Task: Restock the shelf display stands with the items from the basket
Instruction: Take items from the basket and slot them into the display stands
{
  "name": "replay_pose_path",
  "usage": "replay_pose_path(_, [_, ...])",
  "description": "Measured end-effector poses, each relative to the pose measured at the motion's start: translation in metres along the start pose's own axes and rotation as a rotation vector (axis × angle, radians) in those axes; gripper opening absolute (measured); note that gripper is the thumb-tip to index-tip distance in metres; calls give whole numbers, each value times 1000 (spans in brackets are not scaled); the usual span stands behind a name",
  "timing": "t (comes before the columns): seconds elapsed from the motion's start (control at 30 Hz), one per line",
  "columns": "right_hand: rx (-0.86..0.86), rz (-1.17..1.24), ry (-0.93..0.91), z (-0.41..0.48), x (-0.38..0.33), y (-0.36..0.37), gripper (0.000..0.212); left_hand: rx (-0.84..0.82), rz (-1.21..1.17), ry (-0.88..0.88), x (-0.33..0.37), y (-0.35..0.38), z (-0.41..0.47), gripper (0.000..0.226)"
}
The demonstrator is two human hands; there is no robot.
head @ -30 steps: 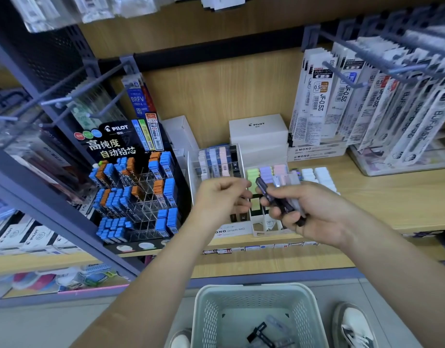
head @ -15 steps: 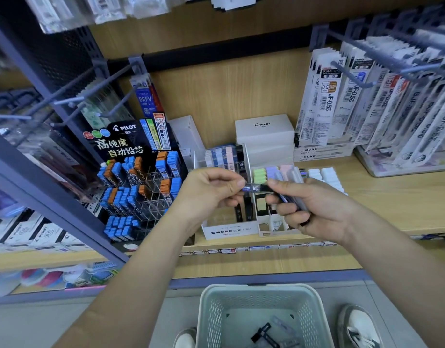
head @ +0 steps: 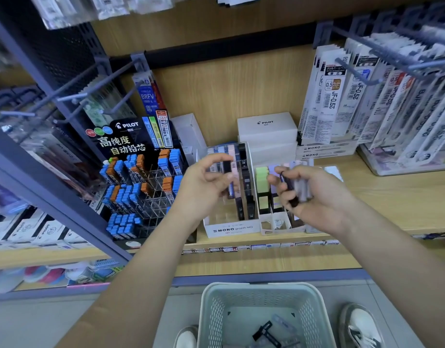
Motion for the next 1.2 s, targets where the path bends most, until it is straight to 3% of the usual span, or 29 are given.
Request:
replay_pose_path(0.1, [-21,90,-22,-5,-6,-7,27,120,43,-6,-16,-13,2,22])
replay_pose_path(0.23, [-31,54,-9,-8,-4,-6,28,154,29,-62,-35,-7,2,19])
replay_pose_path(0.4, [-18,-37,39,-12,2,-3,20,64,354,-22,-45,0,2,14])
replay_pose_path(0.7, [-10,-80,0,-10,0,-6,15,20,486,66,-53,11,1,14])
replay_pose_path(0.83, [10,-96,12,-10,4,-6,9,-41,657,201,-49,18,-2,17])
replay_pose_path(1.2, [86,-386,22,-15,11,-5,23,-135,903,345,-43,25,-6,21])
Point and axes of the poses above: each hand's wrist, its own z-axis towards the middle knuckle, its own y-axis out of the palm, x = y × z, the point moved 9 cm from there along z, towards the middle knuckle, and after that the axes turned 14 degrees about y, right-handed, at the moved point
